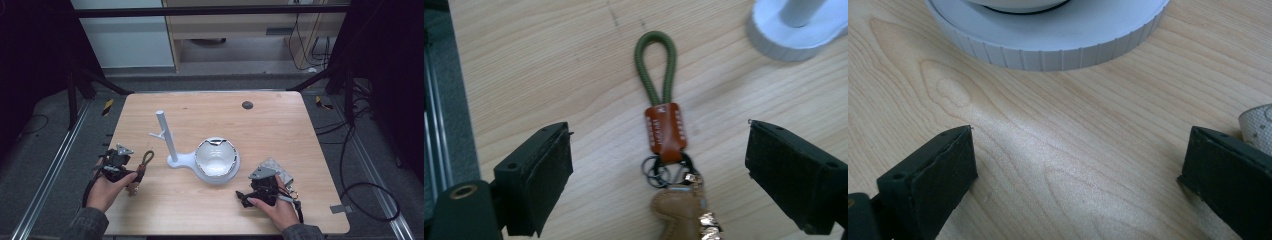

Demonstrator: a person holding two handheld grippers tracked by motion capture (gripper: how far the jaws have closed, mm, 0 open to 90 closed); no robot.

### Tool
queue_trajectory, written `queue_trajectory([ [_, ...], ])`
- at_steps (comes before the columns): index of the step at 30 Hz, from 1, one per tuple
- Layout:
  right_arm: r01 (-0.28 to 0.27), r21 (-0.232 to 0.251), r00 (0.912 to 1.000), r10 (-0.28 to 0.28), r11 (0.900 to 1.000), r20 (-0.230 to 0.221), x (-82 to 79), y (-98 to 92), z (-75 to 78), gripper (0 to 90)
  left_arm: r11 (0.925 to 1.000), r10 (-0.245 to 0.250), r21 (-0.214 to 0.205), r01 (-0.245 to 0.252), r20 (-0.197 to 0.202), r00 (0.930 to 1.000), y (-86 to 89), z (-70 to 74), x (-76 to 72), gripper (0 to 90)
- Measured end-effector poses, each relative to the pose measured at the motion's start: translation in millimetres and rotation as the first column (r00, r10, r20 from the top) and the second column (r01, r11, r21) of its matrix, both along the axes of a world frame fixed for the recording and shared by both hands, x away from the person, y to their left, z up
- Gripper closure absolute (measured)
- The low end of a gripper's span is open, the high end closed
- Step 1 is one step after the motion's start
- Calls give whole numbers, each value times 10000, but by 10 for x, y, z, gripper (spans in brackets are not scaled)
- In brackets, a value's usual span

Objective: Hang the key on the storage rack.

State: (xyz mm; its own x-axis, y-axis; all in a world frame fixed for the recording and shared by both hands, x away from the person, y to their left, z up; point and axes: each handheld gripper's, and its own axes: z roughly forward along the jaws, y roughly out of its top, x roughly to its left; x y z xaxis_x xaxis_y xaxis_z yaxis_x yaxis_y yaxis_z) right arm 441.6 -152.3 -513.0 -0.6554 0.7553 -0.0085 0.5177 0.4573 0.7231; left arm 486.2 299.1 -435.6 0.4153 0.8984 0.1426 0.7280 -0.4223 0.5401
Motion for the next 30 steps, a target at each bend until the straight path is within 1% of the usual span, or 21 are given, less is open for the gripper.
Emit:
queue_trajectory([
  [2, -4, -15, 10000, 4, 10000, 29, -2, -5, -2, 9, 9996, 244, -140, -248, -269, 9993, 52, 54, 87, 118],
  [3, -21, -8, 10000, 21, 10000, 21, 0, -6, -3, 9, 9995, 302, -98, -305, -324, 9990, 62, 63, 104, 135],
  [4, -21, -8, 10000, 21, 10000, 21, 0, -6, -3, 9, 9995, 302, -98, -305, -324, 9990, 62, 63, 104, 153],
  [5, -48, -29, 10000, 48, 10000, 8, 2, -9, -1, 8, 9994, 342, -49, -344, -422, 9985, 65, 56, 116, 153],
  [8, -61, 24, 10000, 61, 10000, -42, 12, -9, -1, 5, 9994, 322, -57, -328, -908, 9954, 72, 4, 170, 172],
  [12, -58, 25, 10000, 58, 10000, -36, 12, -9, -1, 5, 9992, 389, 72, -383, -1026, 9940, 78, -26, 207, 229],
  [13, -66, 15, 10000, 66, 10000, -33, 13, -10, -1, 5, 9994, 347, 36, -346, -1289, 9911, 67, -47, 226, 253],
  [15, -63, 15, 10000, 63, 10000, -32, 12, -10, -1, 5, 9996, 274, 52, -269, -1350, 9905, 59, -54, 233, 269],
  [16, -68, 10, 10000, 68, 10000, -33, 12, -10, -1, 5, 9998, 178, 15, -178, -1450, 9893, 41, -70, 245, 284],
  [17, -70, 7, 10000, 70, 10000, -29, 12, -11, -1, 5, 9999, 107, 0, -108, -1565, 9876, 29, -81, 258, 319],
  [19, -52, -1, 10000, 52, 10000, -27, 12, -9, -1, 4, 10000, -31, 45, 40, -1790, 9838, -28, -112, 293, 342],
  [20, -52, -1, 10000, 52, 10000, -27, 12, -9, -1, 4, 10000, -31, 45, 40, -1790, 9838, -28, -112, 293, 354],
  [22, -48, -2, 10000, 48, 10000, -27, 11, -7, -1, 4, 9998, -120, 99, 142, -1919, 9813, -58, -128, 315, 367],
  [25, -15, -6, 10000, 15, 10000, -19, 10, -4, -2, 3, 9999, 58, 132, -33, -1921, 9814, -56, -141, 334, 410],
  [27, 51, -45, 10000, -51, 10000, 27, 2, -3, -3, 5, 10000, 72, 21, -70, -2092, 9778, -44, -166, 334, 431],
  [29, 59, -40, 10000, -59, 10000, 26, 0, -3, -3, 5, 10000, 41, -1, -42, -2133, 9770, -42, -172, 335, 453],
  [30, 59, -36, 10000, -59, 10000, 20, 0, -2, -3, 5, 10000, 11, -41, -21, -2216, 9751, -47, -190, 337, 457],
])
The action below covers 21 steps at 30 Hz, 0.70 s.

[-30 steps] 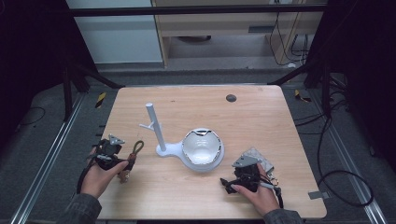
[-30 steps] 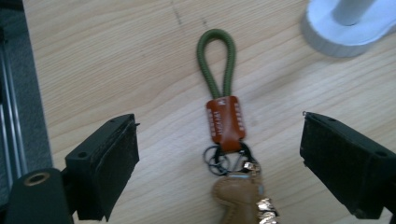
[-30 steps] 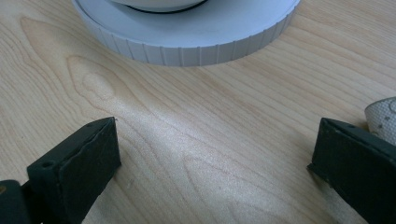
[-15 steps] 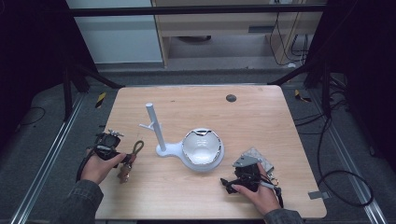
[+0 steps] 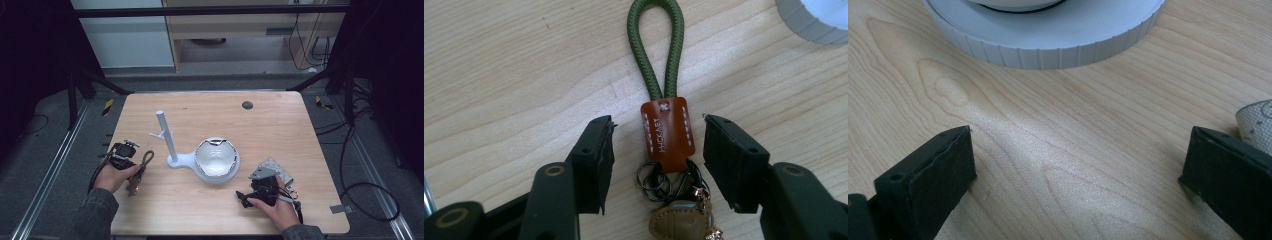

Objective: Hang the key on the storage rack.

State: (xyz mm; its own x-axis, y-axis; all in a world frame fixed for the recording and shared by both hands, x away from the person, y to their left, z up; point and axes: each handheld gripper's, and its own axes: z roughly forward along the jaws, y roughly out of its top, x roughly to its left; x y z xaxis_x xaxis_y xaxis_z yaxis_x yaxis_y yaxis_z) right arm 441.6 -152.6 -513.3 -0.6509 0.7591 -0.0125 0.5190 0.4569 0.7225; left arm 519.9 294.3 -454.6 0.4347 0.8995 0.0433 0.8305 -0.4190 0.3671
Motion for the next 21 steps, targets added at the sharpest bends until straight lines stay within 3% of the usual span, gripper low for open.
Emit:
queue_trajectory([
  [6, -2, -1, 10000, 2, 10000, -11, 1, 1, 0, 3, 9991, -258, 339, 266, -257, 9993, -58, -57, -12, 471],
  [12, -6, -6, 10000, 6, 10000, -4, 1, 0, 0, 3, 9998, -60, 165, 65, -302, 9995, -66, -91, 13, 493],
  [18, -9, -3, 10000, 9, 10000, -2, 1, 0, 0, 3, 9999, -68, 150, 75, -477, 9988, -91, -109, 65, 564],
  [21, -8, -3, 10000, 8, 10000, -5, 1, 0, 0, 3, 9997, -64, 218, 75, -494, 9988, -102, -86, 62, 647],
])
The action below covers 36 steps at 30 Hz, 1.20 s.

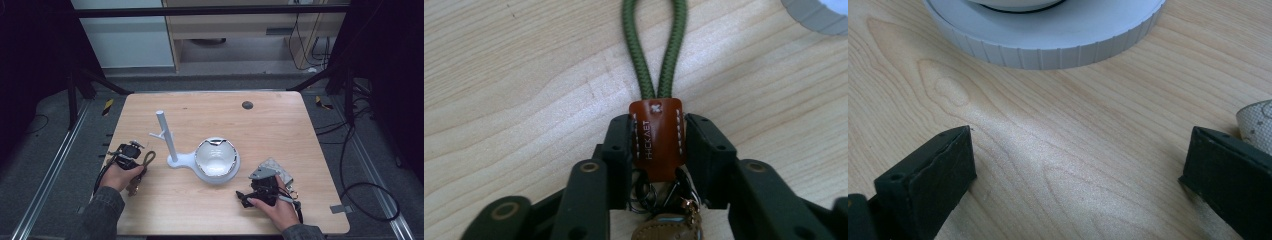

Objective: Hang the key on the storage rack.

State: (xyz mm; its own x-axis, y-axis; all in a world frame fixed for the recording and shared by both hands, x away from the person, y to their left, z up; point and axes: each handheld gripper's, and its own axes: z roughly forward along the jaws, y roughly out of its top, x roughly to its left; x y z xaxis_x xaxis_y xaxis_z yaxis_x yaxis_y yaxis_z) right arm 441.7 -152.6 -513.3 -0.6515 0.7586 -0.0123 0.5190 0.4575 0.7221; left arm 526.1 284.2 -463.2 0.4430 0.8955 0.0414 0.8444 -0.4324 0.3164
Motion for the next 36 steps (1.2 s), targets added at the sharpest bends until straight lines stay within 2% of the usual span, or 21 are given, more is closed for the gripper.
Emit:
queue_trajectory([
  [6, 0, 3, 10000, 0, 10000, -6, 0, 0, 0, 3, 9998, -164, -134, 167, 243, 9996, 4, 72, -61, 660],
  [7, 3, 5, 10000, -3, 10000, -10, 0, 0, 0, 3, 9992, -250, -307, 265, 480, 9985, 11, 120, -101, 660],
  [9, 3, 4, 10000, -3, 10000, -11, 0, 1, 0, 3, 9987, -286, -407, 310, 588, 9979, 14, 140, -120, 660],
  [10, 5, 11, 10000, -5, 10000, -11, 0, 1, 0, 3, 9973, -292, -638, 356, 977, 9948, 20, 194, -197, 660],
  [16, -3, 13, 10000, 3, 10000, -12, 0, 0, 0, 3, 9953, -343, -839, 477, 1542, 9874, 69, 271, -394, 661],
  [19, -24, -1, 10000, 24, 10000, -17, 0, -2, 1, 3, 9930, -232, -1085, 465, 2063, 9782, 82, 304, -510, 662],
  [20, -51, 2, 10000, 51, 10000, -19, 0, -4, 1, 3, 9914, -233, -1193, 541, 2457, 9691, 74, 359, -574, 662],
  [21, -51, 2, 10000, 51, 10000, -19, 0, -4, 1, 3, 9914, -233, -1193, 541, 2457, 9691, 74, 359, -574, 662],
  [22, -78, -3, 10000, 78, 10000, -19, 3, -6, 2, 3, 9895, -156, -1332, 567, 2913, 9565, 67, 415, -625, 662],
  [23, -78, -3, 10000, 78, 10000, -19, 3, -6, 2, 3, 9895, -156, -1332, 567, 2913, 9565, 67, 415, -625, 662],
  [26, -80, 54, 10000, 80, 10000, -45, 11, 2, 1, 3, 9883, -102, -1405, 596, 3288, 9444, 58, 465, -672, 663],
  [27, -74, 45, 10000, 75, 10000, -41, 14, 2, 1, 3, 9867, -37, -1504, 619, 3598, 9330, 45, 506, -708, 663],
  [28, -80, 36, 10000, 80, 10000, -27, 16, 3, 0, 3, 9860, -36, -1535, 655, 3725, 9280, 37, 524, -726, 663],
  [29, -80, 36, 10000, 80, 10000, -27, 16, 3, 0, 3, 9860, -36, -1535, 655, 3725, 9280, 37, 524, -726, 663],
  [30, -82, 31, 10000, 82, 10000, -25, 16, 2, 0, 3, 9855, -9, -1555, 686, 3989, 9170, 19, 558, -768, 663],
  [31, -82, 31, 10000, 82, 10000, -25, 16, 2, 0, 3, 9855, -9, -1555, 686, 3989, 9170, 19, 558, -768, 663],
  [32, -82, 32, 10000, 82, 10000, -25, 15, 2, 0, 3, 9830, -61, -1638, 828, 4217, 9067, -4, 578, -811, 663],
  [33, -82, 32, 10000, 82, 10000, -25, 15, 2, 0, 3, 9830, -61, -1638, 828, 4217, 9067, -4, 578, -811, 663],
  [34, -83, 31, 10000, 83, 10000, -22, 16, 2, 0, 3, 9803, -126, -1725, 966, 4334, 9011, -26, 586, -849, 663],
  [35, -83, 31, 10000, 83, 10000, -22, 16, 2, 0, 3, 9803, -126, -1725, 966, 4334, 9011, -26, 586, -849, 663],
  [36, -80, 34, 10000, 80, 10000, -26, 15, 2, 0, 3, 9788, -182, -1748, 1072, 4469, 8944, -42, 590, -877, 663],
])
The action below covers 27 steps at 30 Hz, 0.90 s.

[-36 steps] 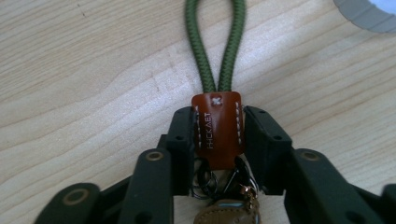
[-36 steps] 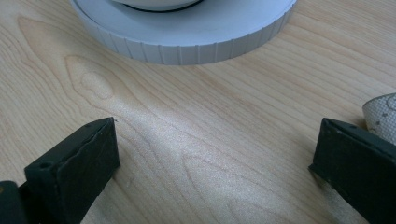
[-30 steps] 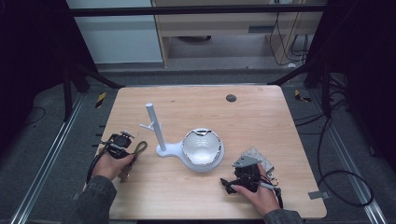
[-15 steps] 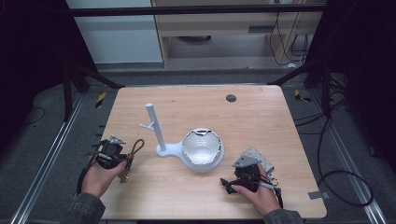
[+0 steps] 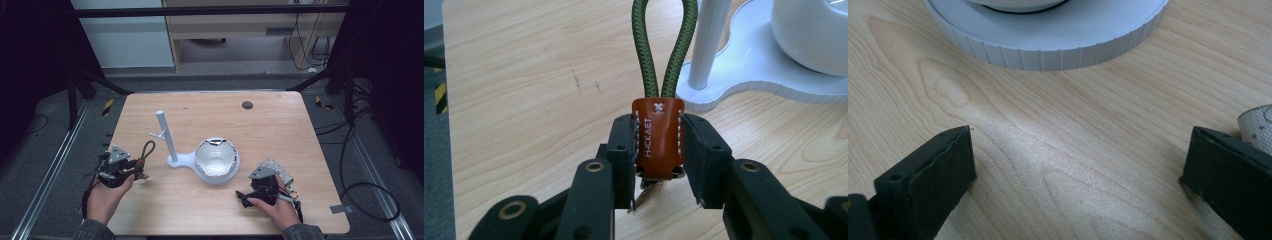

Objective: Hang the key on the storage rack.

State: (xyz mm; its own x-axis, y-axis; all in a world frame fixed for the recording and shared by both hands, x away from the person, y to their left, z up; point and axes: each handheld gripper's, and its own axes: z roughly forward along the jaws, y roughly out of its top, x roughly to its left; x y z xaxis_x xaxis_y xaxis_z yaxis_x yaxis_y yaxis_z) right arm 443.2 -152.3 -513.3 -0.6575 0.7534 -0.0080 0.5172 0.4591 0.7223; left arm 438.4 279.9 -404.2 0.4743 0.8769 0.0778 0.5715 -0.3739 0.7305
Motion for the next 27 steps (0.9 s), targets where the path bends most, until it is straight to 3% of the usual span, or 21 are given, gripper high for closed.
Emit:
queue_trajectory([
  [6, -46, -4, 10000, 46, 10000, 9, 5, -1, 0, 3, 9998, -95, -190, 102, 398, 9992, -8, 3, -93, 663],
  [11, -43, -5, 10000, 43, 10000, 7, 5, -1, 0, 3, 9994, -20, -335, 33, 402, 9992, 5, 4, -155, 663],
  [16, -65, -4, 10000, 65, 10000, -19, 7, -1, 2, 3, 9982, -127, -577, 165, 665, 9977, -22, 7, -246, 663],
  [17, -85, -13, 10000, 85, 10000, -25, 10, -1, 3, 3, 9984, -68, -557, 126, 1023, 9947, -24, 29, -291, 663],
  [19, -85, 12, 10000, 85, 10000, -21, 10, 0, 2, 3, 9982, -17, -598, 86, 1142, 9935, -23, 35, -306, 663],
  [20, -91, -8, 10000, 91, 10000, -24, 11, -1, 2, 3, 9971, 7, -755, 101, 1417, 9899, -26, 52, -356, 663],
  [27, -86, -7, 10000, 86, 10000, -37, 10, -1, 3, 3, 9944, -282, -946, 482, 2027, 9788, -137, 81, -527, 663],
])
